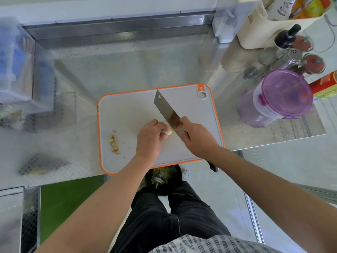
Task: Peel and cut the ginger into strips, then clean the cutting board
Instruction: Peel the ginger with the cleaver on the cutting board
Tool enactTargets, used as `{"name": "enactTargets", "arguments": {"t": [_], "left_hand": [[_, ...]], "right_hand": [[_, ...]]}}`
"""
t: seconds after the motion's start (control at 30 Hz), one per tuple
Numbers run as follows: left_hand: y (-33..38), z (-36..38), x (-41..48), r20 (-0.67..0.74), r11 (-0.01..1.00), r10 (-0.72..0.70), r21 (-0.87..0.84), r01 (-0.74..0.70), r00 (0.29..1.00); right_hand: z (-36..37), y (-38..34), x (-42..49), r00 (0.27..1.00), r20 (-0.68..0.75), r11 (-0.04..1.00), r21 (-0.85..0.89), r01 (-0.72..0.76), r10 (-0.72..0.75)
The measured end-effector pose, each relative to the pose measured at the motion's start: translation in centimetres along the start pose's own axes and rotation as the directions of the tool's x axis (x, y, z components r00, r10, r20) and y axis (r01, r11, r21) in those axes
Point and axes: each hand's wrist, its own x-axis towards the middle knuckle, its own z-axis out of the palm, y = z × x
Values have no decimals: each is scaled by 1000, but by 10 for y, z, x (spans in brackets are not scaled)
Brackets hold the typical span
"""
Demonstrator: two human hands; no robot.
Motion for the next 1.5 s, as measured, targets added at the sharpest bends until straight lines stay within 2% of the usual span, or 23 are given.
{"name": "enactTargets", "arguments": {"t": [0.17,0.6,0.8,1.07,1.23,1.5], "left_hand": [[1,-1,-1,-15,1000,1,-6,-1,1000],[1,0,-2,-3,1000,8,-6,-8,1000],[-2,-1,-1,12,999,7,-35,-6,1000],[-2,0,1,10,1000,-7,-22,7,1000],[-1,0,0,-5,999,-3,-35,3,1000],[-2,0,0,-3,1000,-4,-18,4,1000]], "right_hand": [[-2,-3,-11,998,58,995,-98,-27,33],[8,-1,-9,990,116,992,-105,-67,79],[31,8,-6,991,52,992,-19,-121,122],[4,2,5,999,-45,999,42,-7,9],[-2,-1,-11,999,39,999,-45,0,2],[-1,3,-18,996,79,997,-59,-48,52]]}}
